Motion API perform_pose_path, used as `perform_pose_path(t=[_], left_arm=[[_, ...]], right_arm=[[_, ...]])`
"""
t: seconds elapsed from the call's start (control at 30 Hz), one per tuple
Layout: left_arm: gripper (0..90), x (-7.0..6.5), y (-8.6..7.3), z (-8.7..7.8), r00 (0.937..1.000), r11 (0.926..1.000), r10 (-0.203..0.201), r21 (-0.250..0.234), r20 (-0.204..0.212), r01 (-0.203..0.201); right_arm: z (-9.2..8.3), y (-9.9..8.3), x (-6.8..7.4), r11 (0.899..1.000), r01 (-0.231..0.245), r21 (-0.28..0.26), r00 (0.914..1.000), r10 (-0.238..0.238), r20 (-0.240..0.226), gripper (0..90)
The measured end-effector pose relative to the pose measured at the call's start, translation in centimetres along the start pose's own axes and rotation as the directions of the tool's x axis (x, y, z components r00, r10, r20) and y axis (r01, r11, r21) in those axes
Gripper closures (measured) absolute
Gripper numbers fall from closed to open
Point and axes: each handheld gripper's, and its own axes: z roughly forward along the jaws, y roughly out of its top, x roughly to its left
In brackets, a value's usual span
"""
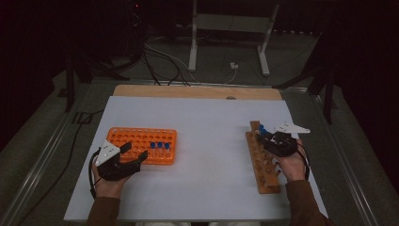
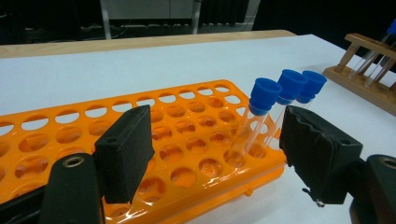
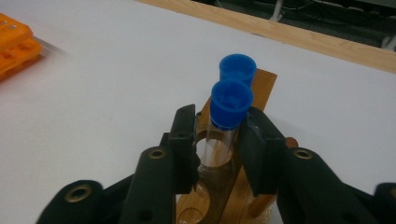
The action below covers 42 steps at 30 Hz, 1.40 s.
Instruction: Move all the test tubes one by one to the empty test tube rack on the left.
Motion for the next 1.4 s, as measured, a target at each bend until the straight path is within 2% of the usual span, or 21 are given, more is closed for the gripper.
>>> perform_pose_path(t=[0.07,0.37,0.87,1.17,1.4], left_arm=[[26.8,0.0,0.0,0.0,1.0,1.0,-0.002,0.001,-0.001,0.002],[26.8,0.0,-0.1,0.1,1.0,1.0,-0.006,0.004,0.0,0.006],[24.9,0.2,0.0,0.0,0.9999,0.9999,-0.013,0.003,-0.011,0.013],[17.9,0.4,0.0,0.1,0.9993,0.9998,-0.017,0.011,-0.032,0.017],[11.7,0.3,0.3,-0.1,0.9989,0.9998,-0.018,-0.001,-0.043,0.018]], right_arm=[[0.0,0.0,0.1,1.0,0.008,0.0,1.0,-0.008,0.005,75.6],[-0.4,-0.2,0.3,1.0,0.016,-0.008,0.9999,-0.016,-0.002,76.8],[-2.1,1.0,0.3,0.996,0.028,-0.081,0.9996,-0.027,0.011,76.9],[-3.5,1.9,0.3,0.993,0.04,-0.107,0.9991,-0.038,0.02,76.9],[-4.9,2.7,0.4,0.99,0.054,-0.131,0.9985,-0.052,0.018,76.9]])
